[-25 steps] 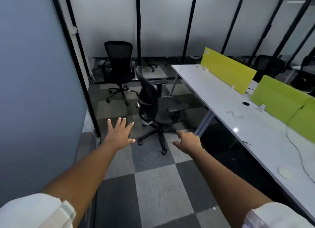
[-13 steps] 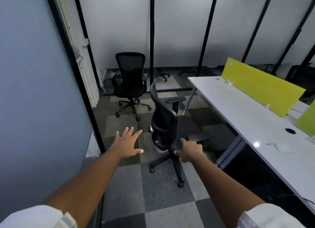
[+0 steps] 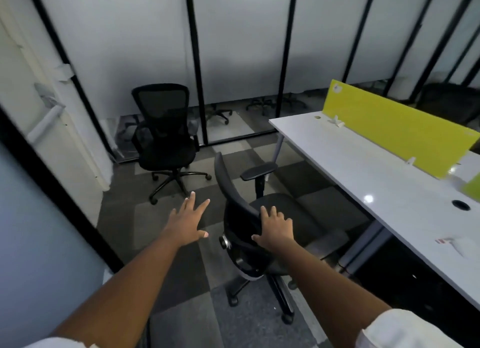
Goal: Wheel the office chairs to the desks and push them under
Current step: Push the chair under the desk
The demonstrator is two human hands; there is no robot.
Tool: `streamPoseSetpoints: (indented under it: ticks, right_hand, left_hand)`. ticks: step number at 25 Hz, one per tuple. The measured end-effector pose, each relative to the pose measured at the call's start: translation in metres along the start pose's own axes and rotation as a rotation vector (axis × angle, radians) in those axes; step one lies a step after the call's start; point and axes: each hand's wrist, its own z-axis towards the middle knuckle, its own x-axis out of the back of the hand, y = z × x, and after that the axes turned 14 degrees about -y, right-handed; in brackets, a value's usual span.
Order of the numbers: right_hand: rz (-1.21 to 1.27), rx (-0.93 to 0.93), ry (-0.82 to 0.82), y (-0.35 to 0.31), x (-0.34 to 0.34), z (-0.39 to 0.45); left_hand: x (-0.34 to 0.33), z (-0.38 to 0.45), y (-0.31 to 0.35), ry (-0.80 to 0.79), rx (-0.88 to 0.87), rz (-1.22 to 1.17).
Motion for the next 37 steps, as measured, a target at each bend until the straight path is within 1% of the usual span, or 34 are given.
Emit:
streamPoseSetpoints:
  ticks: [4, 5, 7, 10, 12, 14, 18, 21, 26, 33, 37]
  right_hand:
    - [0.037, -0.058, 0.043, -0.028, 0.002, 0.051]
    - [0.061, -0.083, 0.047, -0.036, 0.007, 0.065]
    - [0.155, -0.117, 0.036, -0.051, 0.015, 0.088]
    - [0.273, -0.161, 0.055, -0.061, 0.016, 0.111]
    - [0.264, -0.174, 0.08, -0.059, 0.011, 0.114]
    - [0.255, -0.192, 0.067, -0.052, 0.01, 0.109]
    - [0.19, -0.219, 0.031, -0.026, 0.006, 0.093]
    - [0.102, -0.216, -0.017, -0.006, -0.004, 0.068]
    - [0.028, -0.225, -0.066, 0.017, -0.018, 0.016]
    - [0.108, -0.288, -0.102, 0.046, -0.073, -0.107]
    - [0.152, -0.389, -0.119, 0.08, -0.111, -0.195]
  left_hand:
    - [0.043, 0.109, -0.018, 0.015, -0.102, 0.008]
    - [0.055, 0.138, -0.019, 0.003, -0.151, 0.063]
    - [0.07, 0.186, -0.021, -0.035, -0.223, 0.26]
    - [0.081, 0.247, -0.024, -0.078, -0.311, 0.515]
    - [0.087, 0.271, -0.016, -0.118, -0.365, 0.57]
    - [0.089, 0.283, -0.002, -0.125, -0.398, 0.575]
    - [0.081, 0.274, 0.019, -0.198, -0.482, 0.635]
    - [0.066, 0.244, 0.033, -0.251, -0.525, 0.632]
    - [0.034, 0.183, 0.062, -0.183, -0.506, 0.562]
    - [-0.012, 0.089, 0.128, -0.183, -0.598, 0.599]
    - [-0.058, 0.033, 0.191, -0.144, -0.666, 0.62]
